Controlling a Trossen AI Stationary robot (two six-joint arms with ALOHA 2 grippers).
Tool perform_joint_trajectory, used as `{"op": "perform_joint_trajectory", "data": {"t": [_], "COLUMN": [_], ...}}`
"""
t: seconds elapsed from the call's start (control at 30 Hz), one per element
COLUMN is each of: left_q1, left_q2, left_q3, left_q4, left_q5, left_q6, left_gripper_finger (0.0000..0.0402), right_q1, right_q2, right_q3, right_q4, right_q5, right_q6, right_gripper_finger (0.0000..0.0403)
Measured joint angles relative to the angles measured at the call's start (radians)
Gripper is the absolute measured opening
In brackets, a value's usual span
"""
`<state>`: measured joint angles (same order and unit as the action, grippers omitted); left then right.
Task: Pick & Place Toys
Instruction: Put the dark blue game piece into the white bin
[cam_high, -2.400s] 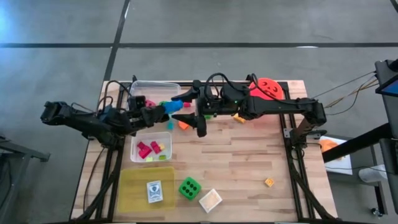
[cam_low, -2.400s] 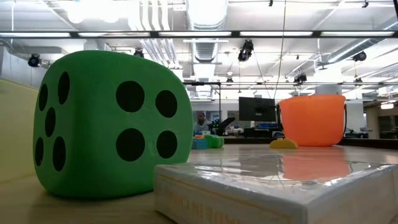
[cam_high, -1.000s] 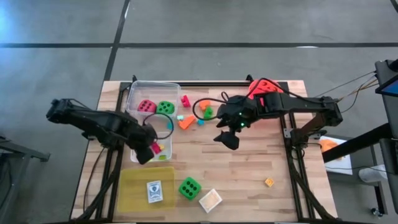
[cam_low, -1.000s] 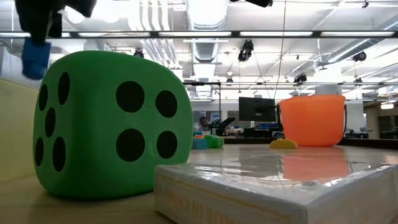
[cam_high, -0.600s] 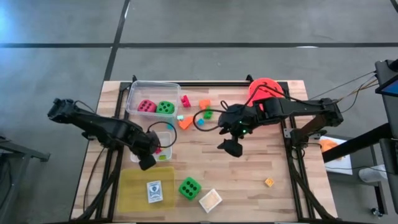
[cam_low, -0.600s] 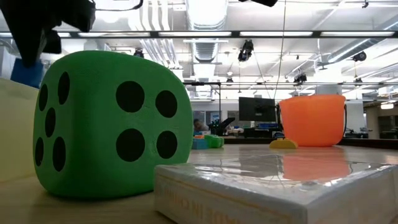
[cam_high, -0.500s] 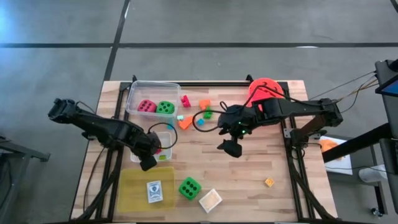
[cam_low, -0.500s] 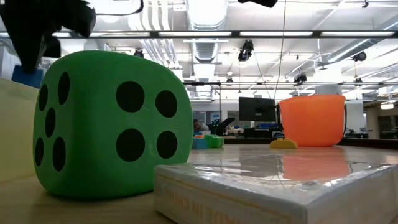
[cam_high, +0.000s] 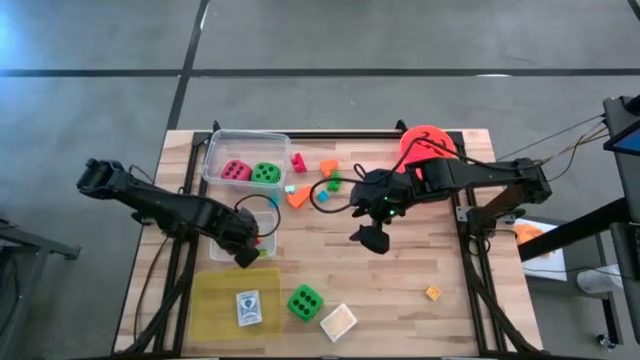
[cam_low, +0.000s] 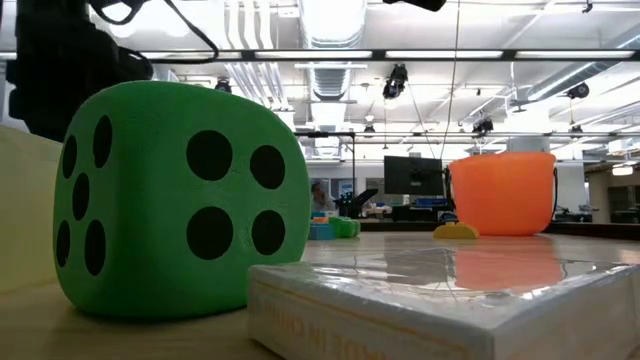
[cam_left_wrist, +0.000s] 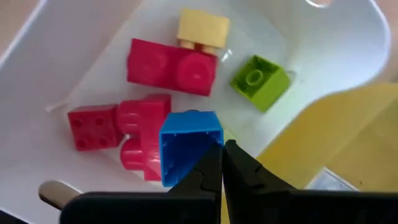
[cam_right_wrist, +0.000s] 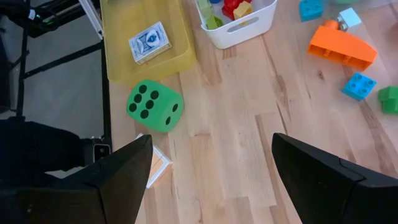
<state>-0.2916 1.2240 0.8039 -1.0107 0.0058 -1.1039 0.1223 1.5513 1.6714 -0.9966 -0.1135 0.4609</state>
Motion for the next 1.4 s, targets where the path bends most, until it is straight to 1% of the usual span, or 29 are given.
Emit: {"op": "perform_joint_trajectory", "data": {"t": [0.27, 0.53, 0.83, 1.4], "left_q1": [0.000, 0.000, 0.000, 0.000], "left_q2": [0.002, 0.003, 0.003, 0.003], "left_q3": [-0.011, -0.044, -0.078, -0.090], "left_q4": [0.011, 0.098, 0.101, 0.105], "left_q5": [-0.062, -0.062, -0.059, -0.049], "left_q6": [-0.024, -0.023, -0.023, -0.020], "left_gripper_finger": [0.0000, 0.0000, 0.0000, 0.0000], "right_q1": [0.000, 0.000, 0.000, 0.000], "right_q2": [0.000, 0.000, 0.001, 0.001], "right_q3": [0.000, 0.000, 0.000, 0.000], "right_q4": [0.001, 0.002, 0.003, 0.006], "right_q5": [0.000, 0.001, 0.003, 0.008], "right_q6": [0.002, -0.001, -0.001, -0.001], "right_gripper_finger": [0.0324, 0.0324, 0.0324, 0.0324]}}
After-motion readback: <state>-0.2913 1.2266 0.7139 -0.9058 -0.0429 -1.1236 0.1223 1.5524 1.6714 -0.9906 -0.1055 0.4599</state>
